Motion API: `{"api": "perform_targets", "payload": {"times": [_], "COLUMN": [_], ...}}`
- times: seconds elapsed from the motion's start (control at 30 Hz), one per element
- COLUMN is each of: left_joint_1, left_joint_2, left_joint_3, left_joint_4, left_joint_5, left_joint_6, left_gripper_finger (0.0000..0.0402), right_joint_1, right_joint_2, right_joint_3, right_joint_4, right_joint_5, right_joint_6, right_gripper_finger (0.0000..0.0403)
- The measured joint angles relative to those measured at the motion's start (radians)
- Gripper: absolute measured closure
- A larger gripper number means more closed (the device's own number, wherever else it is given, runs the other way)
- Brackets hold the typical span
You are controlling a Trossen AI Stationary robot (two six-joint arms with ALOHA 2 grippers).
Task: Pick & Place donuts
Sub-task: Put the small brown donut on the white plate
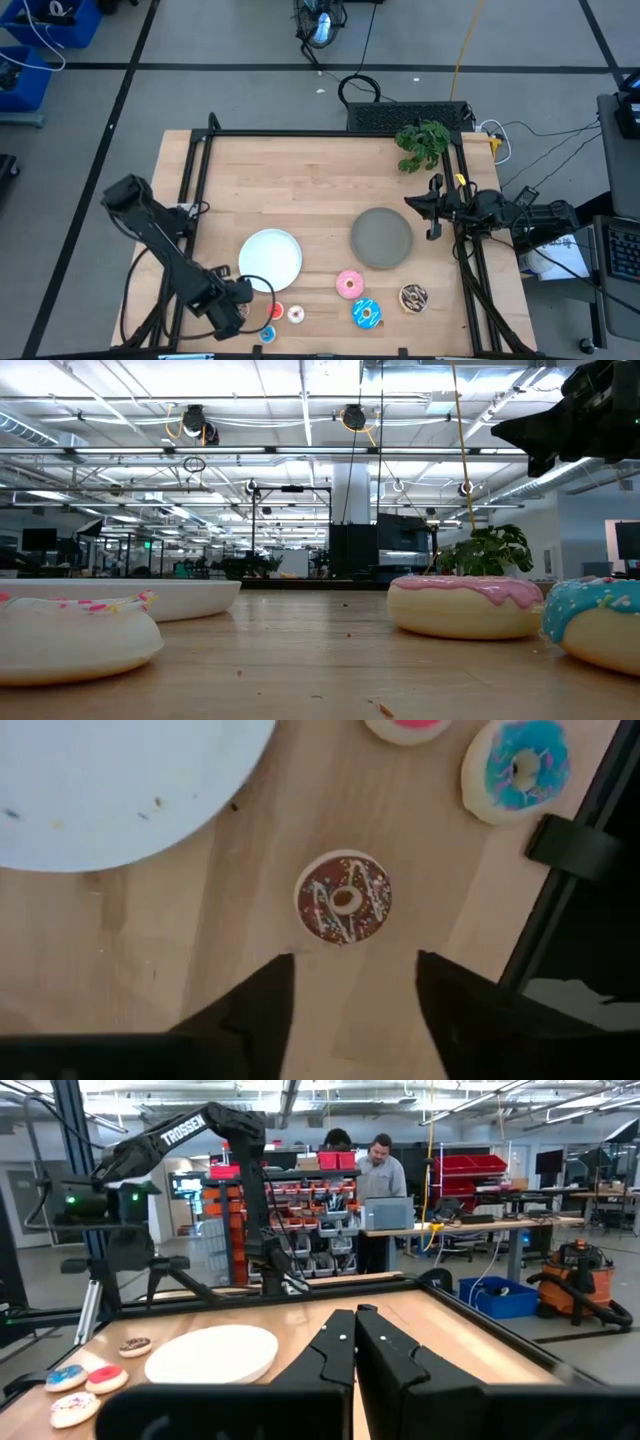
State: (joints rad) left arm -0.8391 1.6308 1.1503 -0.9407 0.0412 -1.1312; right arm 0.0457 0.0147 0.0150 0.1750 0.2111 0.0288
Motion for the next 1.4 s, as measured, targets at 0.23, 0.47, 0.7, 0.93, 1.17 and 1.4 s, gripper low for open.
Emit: {"api": "perform_targets", "payload": {"times": [0.23, 0.47, 0.7, 0.93, 1.17, 1.4], "left_joint_1": [0.001, -0.002, -0.003, -0.013, -0.036, -0.07], "left_joint_2": [0.007, 0.007, 0.013, 0.068, 0.101, 0.136], "left_joint_3": [0.0, 0.0, 0.0, 0.0, -0.001, -0.001], "left_joint_4": [0.002, 0.013, 0.068, 0.081, 0.084, 0.119], "left_joint_5": [-0.045, -0.2, -0.237, -0.197, -0.171, -0.167], "left_joint_6": [-0.002, 0.094, 0.178, 0.119, 0.067, 0.033], "left_gripper_finger": [0.0112, 0.0096, 0.0094, 0.0096, 0.0096, 0.0094], "right_joint_1": [0.0, 0.0, 0.0, 0.002, 0.002, 0.002], "right_joint_2": [0.004, 0.022, 0.026, 0.026, 0.026, 0.026], "right_joint_3": [0.0, 0.0, 0.0, 0.0, 0.0, 0.0], "right_joint_4": [-0.001, -0.001, 0.0, -0.001, -0.001, -0.002], "right_joint_5": [-0.003, -0.003, -0.003, -0.06, -0.059, -0.059], "right_joint_6": [0.013, 0.011, 0.011, 0.009, 0.01, 0.011], "right_gripper_finger": [0.0403, 0.0403, 0.0403, 0.0403, 0.0403, 0.0403]}}
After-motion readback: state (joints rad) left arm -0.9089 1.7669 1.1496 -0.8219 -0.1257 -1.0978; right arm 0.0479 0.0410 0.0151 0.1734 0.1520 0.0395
